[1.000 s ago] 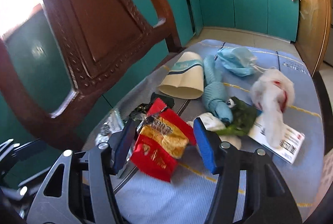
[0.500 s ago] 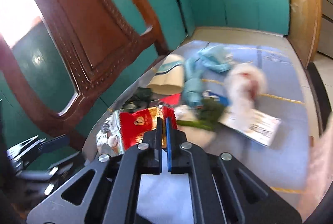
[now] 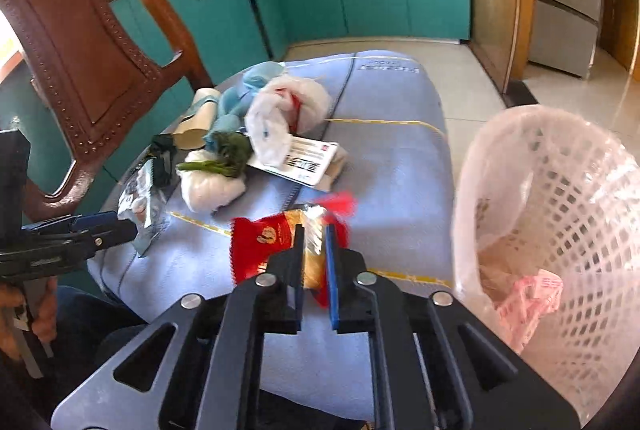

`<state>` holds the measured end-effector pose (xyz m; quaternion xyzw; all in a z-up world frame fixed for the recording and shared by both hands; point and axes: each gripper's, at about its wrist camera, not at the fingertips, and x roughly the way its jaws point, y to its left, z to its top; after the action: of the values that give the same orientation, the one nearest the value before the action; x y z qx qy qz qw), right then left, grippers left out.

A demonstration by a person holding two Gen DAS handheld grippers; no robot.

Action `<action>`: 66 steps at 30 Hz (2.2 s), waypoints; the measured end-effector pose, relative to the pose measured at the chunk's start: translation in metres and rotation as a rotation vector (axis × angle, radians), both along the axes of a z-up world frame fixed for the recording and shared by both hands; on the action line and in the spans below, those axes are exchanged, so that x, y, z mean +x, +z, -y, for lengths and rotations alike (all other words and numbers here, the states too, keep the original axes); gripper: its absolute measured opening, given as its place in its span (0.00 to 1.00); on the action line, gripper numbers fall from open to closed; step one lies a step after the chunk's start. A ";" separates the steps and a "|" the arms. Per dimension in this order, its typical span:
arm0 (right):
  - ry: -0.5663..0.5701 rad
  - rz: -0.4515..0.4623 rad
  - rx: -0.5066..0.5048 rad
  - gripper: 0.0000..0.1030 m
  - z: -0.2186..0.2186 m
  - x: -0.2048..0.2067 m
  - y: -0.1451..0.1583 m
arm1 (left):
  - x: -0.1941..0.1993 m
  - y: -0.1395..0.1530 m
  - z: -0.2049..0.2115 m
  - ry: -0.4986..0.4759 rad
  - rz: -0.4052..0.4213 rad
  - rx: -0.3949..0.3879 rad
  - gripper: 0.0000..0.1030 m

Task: Collect trash
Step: 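Grasp the red snack wrapper with the right tool while the left tool grasps the clear snack bag, then lift the red wrapper with the right tool and the clear bag with the left tool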

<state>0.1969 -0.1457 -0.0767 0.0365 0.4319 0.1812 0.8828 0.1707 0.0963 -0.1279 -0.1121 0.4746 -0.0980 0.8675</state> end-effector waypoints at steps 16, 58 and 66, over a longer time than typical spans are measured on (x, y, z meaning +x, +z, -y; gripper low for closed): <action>0.048 0.061 -0.070 0.72 -0.009 -0.013 0.003 | 0.020 0.009 -0.008 0.189 -0.002 0.055 0.90; 0.147 -0.026 -0.095 0.80 -0.040 0.010 -0.030 | 0.037 -0.031 0.006 0.130 -0.028 0.060 0.80; 0.178 0.020 -0.123 0.80 -0.050 -0.009 -0.027 | 0.039 -0.033 0.001 0.150 -0.033 0.057 0.80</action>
<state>0.1880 -0.0960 -0.1037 -0.0579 0.4349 0.2324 0.8681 0.2094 0.0955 -0.1608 -0.1241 0.4819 -0.0174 0.8672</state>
